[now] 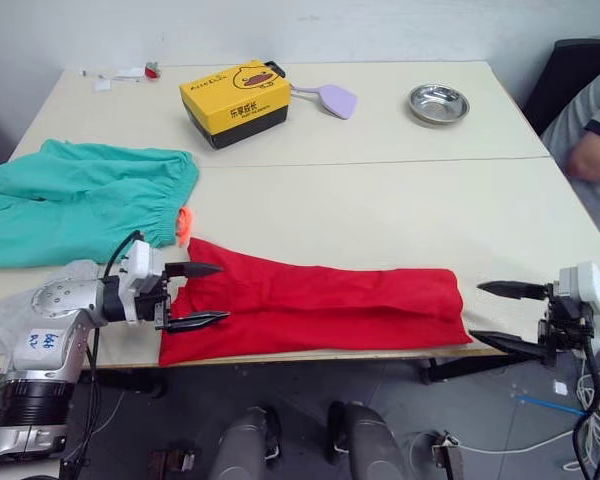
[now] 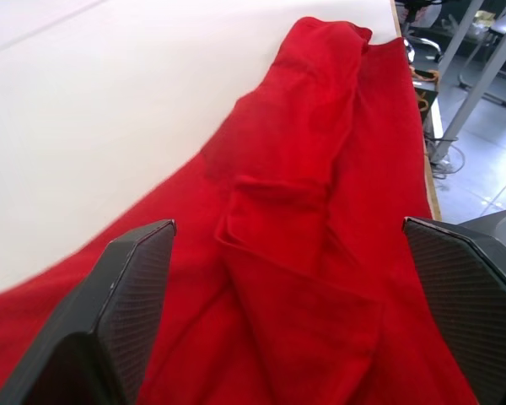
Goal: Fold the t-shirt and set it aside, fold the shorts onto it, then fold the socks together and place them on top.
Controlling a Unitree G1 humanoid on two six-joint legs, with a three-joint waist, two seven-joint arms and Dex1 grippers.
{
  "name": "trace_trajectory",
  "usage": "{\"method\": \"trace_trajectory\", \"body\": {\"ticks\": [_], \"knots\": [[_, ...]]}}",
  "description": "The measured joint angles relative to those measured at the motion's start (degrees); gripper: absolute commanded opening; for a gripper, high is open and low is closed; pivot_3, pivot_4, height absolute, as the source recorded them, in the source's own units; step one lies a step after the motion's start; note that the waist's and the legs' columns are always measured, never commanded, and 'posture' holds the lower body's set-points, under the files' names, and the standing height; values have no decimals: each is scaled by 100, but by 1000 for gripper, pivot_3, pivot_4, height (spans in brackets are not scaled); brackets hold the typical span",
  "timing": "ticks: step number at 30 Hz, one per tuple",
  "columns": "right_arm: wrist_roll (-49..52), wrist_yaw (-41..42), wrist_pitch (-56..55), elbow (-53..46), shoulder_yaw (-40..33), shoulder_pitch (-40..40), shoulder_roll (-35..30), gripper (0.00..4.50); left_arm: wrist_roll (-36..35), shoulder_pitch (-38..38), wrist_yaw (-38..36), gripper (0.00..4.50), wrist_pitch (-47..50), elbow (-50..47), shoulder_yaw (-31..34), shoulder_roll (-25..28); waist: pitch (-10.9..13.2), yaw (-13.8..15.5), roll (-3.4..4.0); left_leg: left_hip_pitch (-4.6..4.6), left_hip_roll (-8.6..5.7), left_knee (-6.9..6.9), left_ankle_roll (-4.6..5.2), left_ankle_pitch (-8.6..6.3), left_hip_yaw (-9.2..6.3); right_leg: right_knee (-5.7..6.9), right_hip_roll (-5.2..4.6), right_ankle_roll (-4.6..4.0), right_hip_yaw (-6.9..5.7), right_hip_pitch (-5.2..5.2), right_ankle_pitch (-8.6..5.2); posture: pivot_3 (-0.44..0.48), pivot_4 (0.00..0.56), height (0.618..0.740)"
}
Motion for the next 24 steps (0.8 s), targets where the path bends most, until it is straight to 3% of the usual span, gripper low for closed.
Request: {"method": "trace_trajectory", "body": {"ticks": [9, 22, 24], "knots": [[102, -353, 236, -707, 795, -282, 557, 4487, 57, 284, 477, 4497, 376, -534, -82, -14, 0, 34, -1, -4, -6, -4, 1, 0, 0, -9, -4, 4, 2, 0, 3, 0, 150, 740], [-43, -347, -39, -478, 1042, -252, 799, 4487, 324, 527, 1726, 4497, 1398, -1147, -453, -291, -1, 72, -1, 0, -4, -4, 2, 1, 2, -6, 0, 5, 2, 2, 3, 0, 150, 740], [-56, -336, -88, -383, 1044, -218, 818, 4500, 265, 543, 1691, 4118, 1496, -1157, -452, -278, -1, 81, -1, 1, -5, -4, 2, 1, 2, -6, 0, 4, 3, 2, 3, 0, 150, 740]]}}
